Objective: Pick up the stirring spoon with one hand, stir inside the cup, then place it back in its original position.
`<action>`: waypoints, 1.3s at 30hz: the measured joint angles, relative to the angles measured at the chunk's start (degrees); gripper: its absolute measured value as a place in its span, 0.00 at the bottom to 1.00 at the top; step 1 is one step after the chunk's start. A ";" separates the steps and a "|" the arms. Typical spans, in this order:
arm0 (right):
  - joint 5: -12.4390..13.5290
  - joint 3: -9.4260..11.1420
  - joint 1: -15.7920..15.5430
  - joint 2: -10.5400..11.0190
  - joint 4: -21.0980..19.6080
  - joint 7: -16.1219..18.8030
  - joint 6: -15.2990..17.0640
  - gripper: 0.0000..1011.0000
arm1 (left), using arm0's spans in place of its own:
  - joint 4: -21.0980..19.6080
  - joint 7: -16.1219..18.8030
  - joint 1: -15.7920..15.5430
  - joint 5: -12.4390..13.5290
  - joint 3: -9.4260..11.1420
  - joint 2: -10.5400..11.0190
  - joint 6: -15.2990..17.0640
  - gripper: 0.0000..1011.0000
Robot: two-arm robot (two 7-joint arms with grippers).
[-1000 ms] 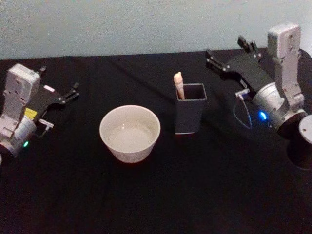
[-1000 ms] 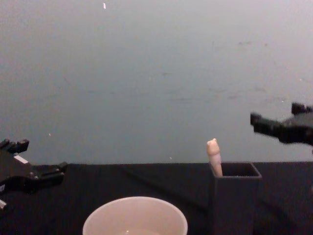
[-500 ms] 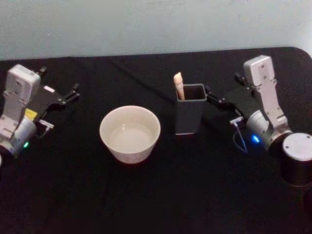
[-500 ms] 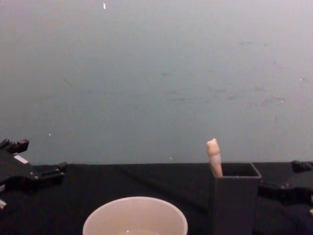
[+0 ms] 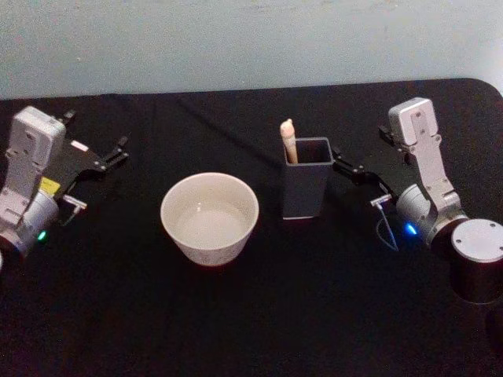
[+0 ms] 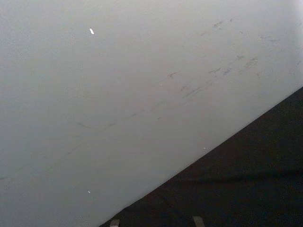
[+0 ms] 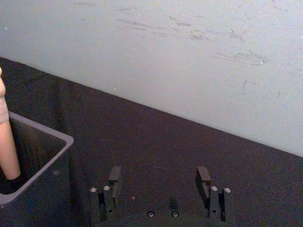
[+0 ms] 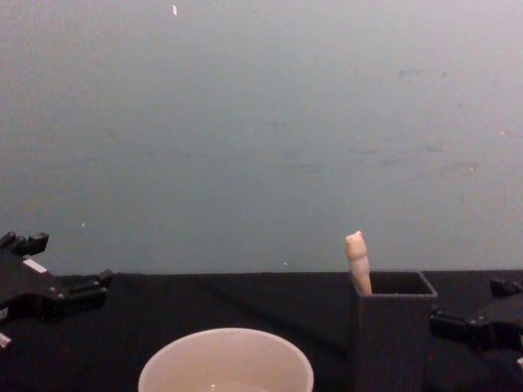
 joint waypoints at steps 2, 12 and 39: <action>0.00 -0.01 -0.01 0.01 -0.04 0.00 0.00 0.99 | 0.00 0.00 0.00 0.00 0.00 0.00 0.00 0.99; 0.08 -0.07 -0.06 0.06 -0.16 0.02 0.00 0.99 | 0.00 0.00 0.00 0.00 0.00 0.00 0.00 0.99; 0.22 -0.07 -0.09 0.10 -0.26 0.09 -0.01 0.99 | 0.00 0.00 0.00 0.00 0.00 0.00 0.00 0.99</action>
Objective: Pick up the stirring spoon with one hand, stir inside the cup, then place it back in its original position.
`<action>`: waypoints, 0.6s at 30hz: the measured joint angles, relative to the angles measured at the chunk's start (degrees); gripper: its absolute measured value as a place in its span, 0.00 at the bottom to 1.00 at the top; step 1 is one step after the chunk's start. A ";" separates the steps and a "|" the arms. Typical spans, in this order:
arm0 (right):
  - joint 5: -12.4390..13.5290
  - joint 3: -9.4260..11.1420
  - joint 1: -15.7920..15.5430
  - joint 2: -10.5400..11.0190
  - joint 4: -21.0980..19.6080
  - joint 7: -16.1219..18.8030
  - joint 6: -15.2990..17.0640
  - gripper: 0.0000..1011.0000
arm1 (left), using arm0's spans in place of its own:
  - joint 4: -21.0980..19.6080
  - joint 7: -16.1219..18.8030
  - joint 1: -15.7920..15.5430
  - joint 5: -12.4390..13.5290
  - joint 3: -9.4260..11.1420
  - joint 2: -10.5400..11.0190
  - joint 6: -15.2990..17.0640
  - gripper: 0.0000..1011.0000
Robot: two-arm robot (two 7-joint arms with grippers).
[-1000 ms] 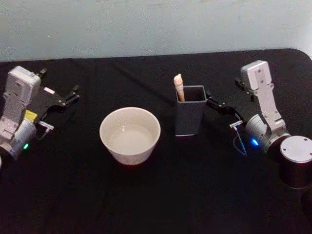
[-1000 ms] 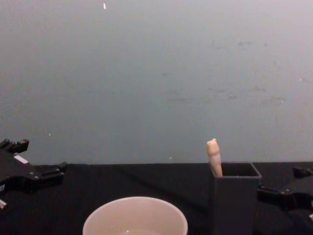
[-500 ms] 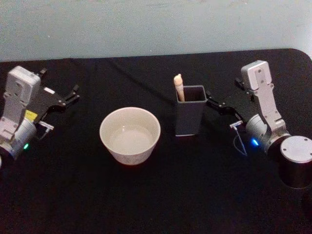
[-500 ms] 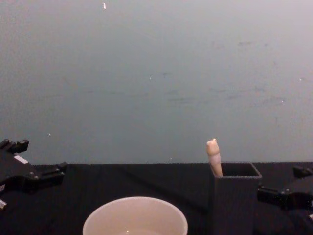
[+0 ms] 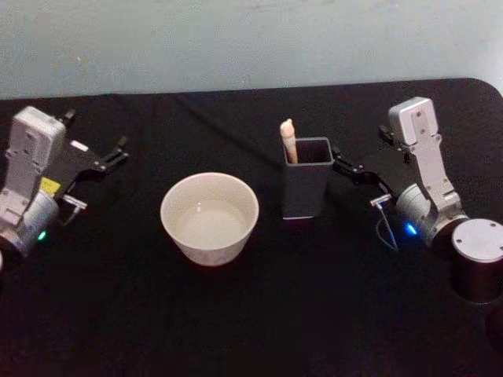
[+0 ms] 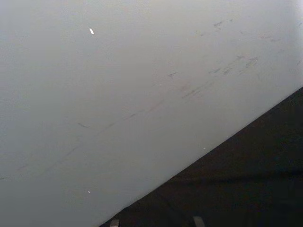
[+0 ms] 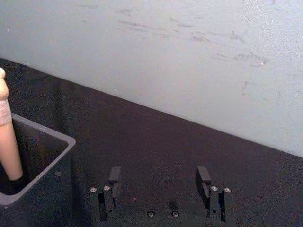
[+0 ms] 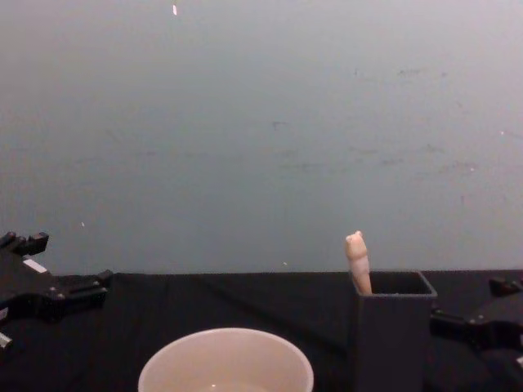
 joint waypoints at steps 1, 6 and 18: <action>0.00 0.00 0.00 0.00 0.00 0.00 0.00 0.99 | 0.00 0.00 0.00 0.00 0.00 0.00 0.00 0.99; 0.00 0.00 0.00 0.00 0.00 0.00 0.00 0.99 | 0.00 0.00 0.00 0.00 0.00 0.00 0.00 0.99; 0.00 0.00 0.00 0.00 0.00 0.00 0.00 0.99 | 0.00 0.00 0.00 0.00 0.00 0.00 0.00 0.99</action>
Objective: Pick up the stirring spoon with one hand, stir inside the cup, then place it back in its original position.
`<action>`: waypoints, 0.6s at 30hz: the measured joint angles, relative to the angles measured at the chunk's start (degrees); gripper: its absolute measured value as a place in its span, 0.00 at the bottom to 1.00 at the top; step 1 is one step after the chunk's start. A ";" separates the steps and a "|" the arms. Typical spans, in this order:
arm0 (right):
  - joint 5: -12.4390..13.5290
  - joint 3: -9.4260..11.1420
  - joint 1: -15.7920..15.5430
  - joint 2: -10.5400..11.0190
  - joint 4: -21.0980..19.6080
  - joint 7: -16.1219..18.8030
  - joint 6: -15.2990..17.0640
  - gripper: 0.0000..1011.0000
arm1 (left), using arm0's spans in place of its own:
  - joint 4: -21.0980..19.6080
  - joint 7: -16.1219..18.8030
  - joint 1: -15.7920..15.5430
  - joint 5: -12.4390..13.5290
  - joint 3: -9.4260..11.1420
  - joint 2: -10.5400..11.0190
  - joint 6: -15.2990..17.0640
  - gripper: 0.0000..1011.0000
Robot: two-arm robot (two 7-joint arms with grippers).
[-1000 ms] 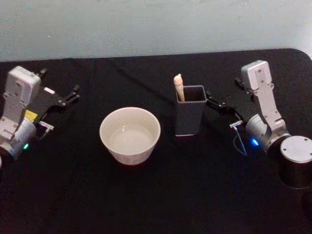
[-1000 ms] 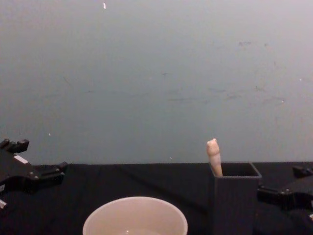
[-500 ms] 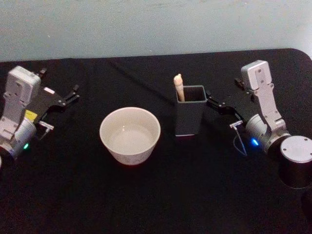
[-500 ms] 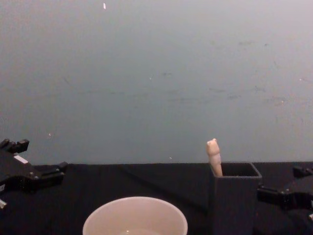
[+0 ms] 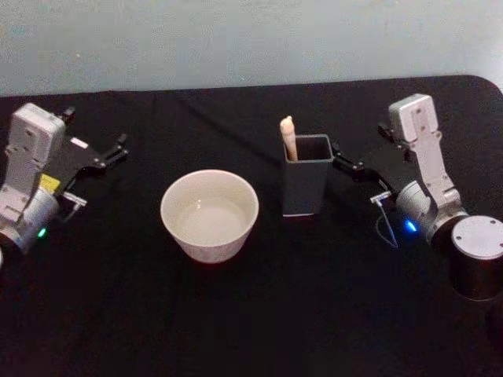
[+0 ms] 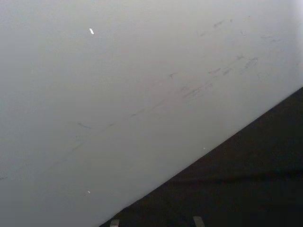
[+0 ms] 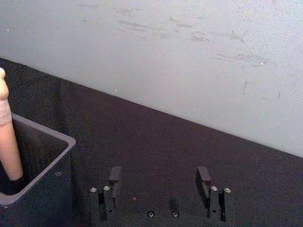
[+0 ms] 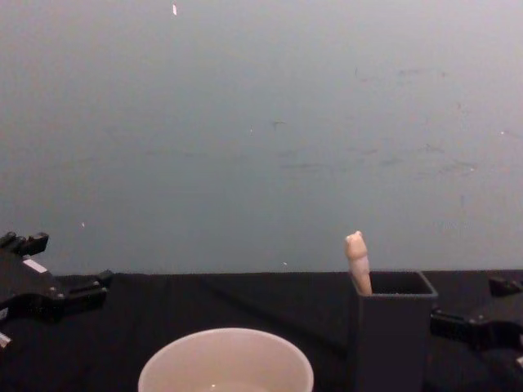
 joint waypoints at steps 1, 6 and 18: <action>0.00 0.00 0.00 0.00 0.00 0.00 0.00 0.99 | 0.00 0.00 0.00 0.00 0.00 0.00 0.00 0.99; 0.00 0.00 0.00 0.00 0.00 0.00 0.00 0.99 | 0.00 0.00 0.00 0.00 0.00 0.00 0.00 0.99; 0.00 0.00 0.00 0.00 0.00 0.00 0.00 0.99 | 0.00 0.00 0.00 0.00 0.00 0.00 0.00 0.99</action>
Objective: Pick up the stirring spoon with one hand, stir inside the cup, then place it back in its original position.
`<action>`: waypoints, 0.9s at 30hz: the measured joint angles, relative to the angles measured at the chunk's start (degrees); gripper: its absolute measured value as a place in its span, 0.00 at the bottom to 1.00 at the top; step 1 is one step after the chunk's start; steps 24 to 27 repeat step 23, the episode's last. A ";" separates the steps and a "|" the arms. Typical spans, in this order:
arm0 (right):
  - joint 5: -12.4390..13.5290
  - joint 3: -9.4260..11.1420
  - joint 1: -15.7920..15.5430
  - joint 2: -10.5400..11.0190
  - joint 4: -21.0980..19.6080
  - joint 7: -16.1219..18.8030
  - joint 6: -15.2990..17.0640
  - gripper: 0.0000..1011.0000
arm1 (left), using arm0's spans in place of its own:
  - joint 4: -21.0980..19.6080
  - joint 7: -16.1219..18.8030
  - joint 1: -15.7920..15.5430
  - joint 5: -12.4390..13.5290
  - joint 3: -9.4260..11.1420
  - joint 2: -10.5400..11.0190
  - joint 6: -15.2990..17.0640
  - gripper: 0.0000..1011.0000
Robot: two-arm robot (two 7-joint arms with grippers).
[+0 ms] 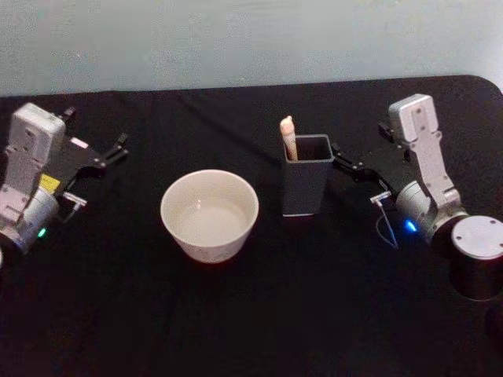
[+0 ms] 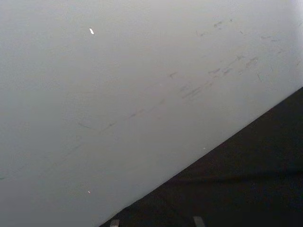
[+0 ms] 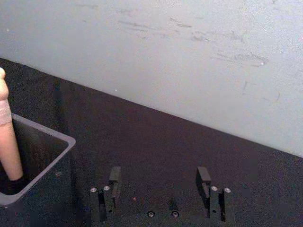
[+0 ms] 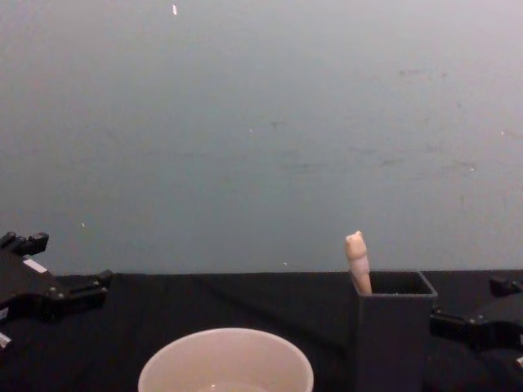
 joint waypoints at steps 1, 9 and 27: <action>0.00 0.00 0.00 0.00 0.00 0.00 0.00 0.99 | 0.00 0.00 0.00 0.00 0.00 0.00 0.00 0.99; 0.00 0.00 0.00 0.00 0.00 0.00 0.00 0.99 | 0.00 0.00 0.00 0.00 0.00 0.00 0.00 0.99; 0.00 0.00 0.00 0.00 0.00 0.00 0.00 0.99 | 0.00 0.00 0.00 0.00 0.00 0.00 0.00 0.99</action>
